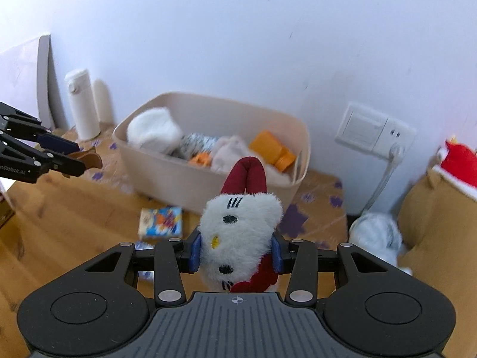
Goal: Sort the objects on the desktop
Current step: 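Carry the claw clip and Hello Kitty plush over the cream bin with both tools, then open both tools to drop the clip and plush into the bin, then move both tools back down toward the two packets on the table, then grasp the snack packet with left tool while right grasps the blue tissue pack, then carry the snack packet and tissue pack over the cream bin with both tools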
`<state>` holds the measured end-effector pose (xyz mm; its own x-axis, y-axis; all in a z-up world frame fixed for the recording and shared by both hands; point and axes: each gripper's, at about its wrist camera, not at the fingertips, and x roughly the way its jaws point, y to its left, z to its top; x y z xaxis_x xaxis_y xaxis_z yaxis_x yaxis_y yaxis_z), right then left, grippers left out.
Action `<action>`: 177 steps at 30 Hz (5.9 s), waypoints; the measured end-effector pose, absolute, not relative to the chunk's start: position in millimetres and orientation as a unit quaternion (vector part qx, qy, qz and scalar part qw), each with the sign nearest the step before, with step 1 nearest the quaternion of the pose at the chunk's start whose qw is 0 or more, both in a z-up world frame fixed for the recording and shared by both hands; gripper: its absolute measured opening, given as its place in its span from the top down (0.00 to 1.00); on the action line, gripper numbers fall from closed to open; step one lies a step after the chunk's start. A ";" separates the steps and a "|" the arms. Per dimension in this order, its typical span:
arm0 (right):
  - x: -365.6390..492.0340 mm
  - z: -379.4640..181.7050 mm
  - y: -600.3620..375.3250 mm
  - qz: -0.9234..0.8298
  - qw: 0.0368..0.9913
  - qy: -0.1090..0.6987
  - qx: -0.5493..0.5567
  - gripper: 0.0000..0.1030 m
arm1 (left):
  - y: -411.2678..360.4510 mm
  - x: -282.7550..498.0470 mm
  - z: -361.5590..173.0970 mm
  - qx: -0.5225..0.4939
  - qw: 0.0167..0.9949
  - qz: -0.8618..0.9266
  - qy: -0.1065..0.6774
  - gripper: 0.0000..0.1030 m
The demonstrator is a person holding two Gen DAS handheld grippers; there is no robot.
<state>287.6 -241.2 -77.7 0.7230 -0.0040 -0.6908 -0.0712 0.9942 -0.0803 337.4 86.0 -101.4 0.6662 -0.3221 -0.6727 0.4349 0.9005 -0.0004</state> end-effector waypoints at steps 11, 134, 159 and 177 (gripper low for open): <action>331.4 -52.0 -264.6 -0.001 0.942 0.330 -0.064 0.60 | 76.0 384.8 -63.6 0.079 0.933 -0.176 0.305 0.66; 343.9 -206.0 -197.6 0.057 0.901 0.428 -0.040 0.41 | 7.6 396.3 -245.3 0.118 0.861 -0.223 0.442 0.47; 291.2 -160.1 -233.2 0.041 0.911 0.410 -0.012 0.41 | 8.6 327.2 -193.2 0.113 0.859 -0.265 0.423 0.53; 299.3 -49.3 -291.0 0.013 0.946 0.324 0.002 0.41 | 29.8 335.2 -90.0 0.101 0.913 -0.222 0.326 0.53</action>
